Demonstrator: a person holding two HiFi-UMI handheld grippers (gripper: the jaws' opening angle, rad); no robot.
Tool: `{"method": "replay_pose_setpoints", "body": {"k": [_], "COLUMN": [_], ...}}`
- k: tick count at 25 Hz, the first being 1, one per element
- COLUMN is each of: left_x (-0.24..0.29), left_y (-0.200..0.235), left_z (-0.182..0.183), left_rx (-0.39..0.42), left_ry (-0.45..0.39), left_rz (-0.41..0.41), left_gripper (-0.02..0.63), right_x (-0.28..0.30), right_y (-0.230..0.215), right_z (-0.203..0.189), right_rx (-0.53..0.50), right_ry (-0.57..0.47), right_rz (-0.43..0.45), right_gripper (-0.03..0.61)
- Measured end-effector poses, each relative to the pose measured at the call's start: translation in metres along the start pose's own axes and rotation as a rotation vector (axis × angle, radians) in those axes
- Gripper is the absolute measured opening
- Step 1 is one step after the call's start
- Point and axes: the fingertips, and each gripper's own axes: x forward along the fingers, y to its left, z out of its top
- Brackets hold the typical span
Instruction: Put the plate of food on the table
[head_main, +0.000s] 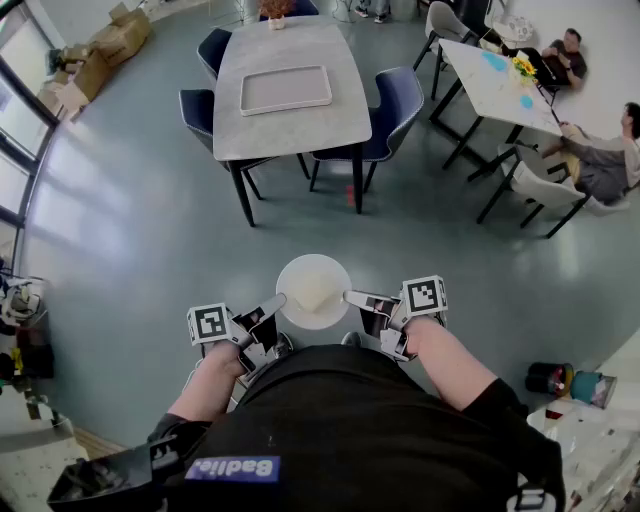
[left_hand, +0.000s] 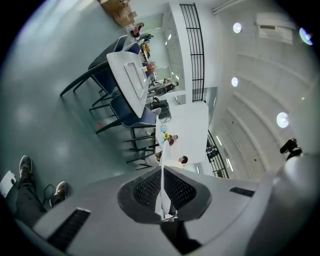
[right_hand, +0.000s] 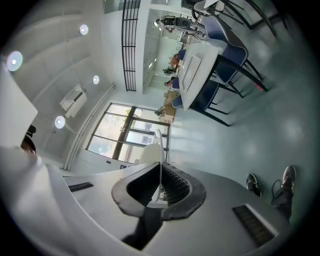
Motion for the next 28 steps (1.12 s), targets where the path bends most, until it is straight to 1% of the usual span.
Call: {"method": "replay_pose_setpoints", "body": {"k": [5,10,13,20,23,28], "left_x": [0.000,0.000,0.001,0.001,0.005,0.023], "left_y": [0.001,0.002,0.002,-0.002,-0.003,-0.006], "left_z": [-0.001,0.000,-0.002,-0.002,-0.005,-0.015], "left_rx": [-0.002,0.003,-0.008,-0.003,0.006,-0.002], "left_ry": [-0.002,-0.003,-0.008,-0.020,-0.030,-0.049], "left_rz": [0.002,0.000,-0.002,0.000,0.011,0.025], "left_gripper": [0.017,0.017,0.017,0.017,0.017,0.017], "right_x": [0.001,0.000,-0.001,0.000,-0.007,-0.025], "right_y": [0.000,-0.004,-0.005,0.000,-0.003,-0.012], "right_z": [0.000,0.000,0.000,0.002,0.004,0.011], "right_rx": [0.003,-0.002,-0.010,-0.006,0.002,0.016], "right_ry": [-0.001,0.002,-0.002,-0.001,0.004,0.009], "right_rz": [0.011,-0.003,-0.009,0.017,0.013,0.003], "right_gripper": [0.021,0.021,0.021,0.021,0.020,0.020]}}
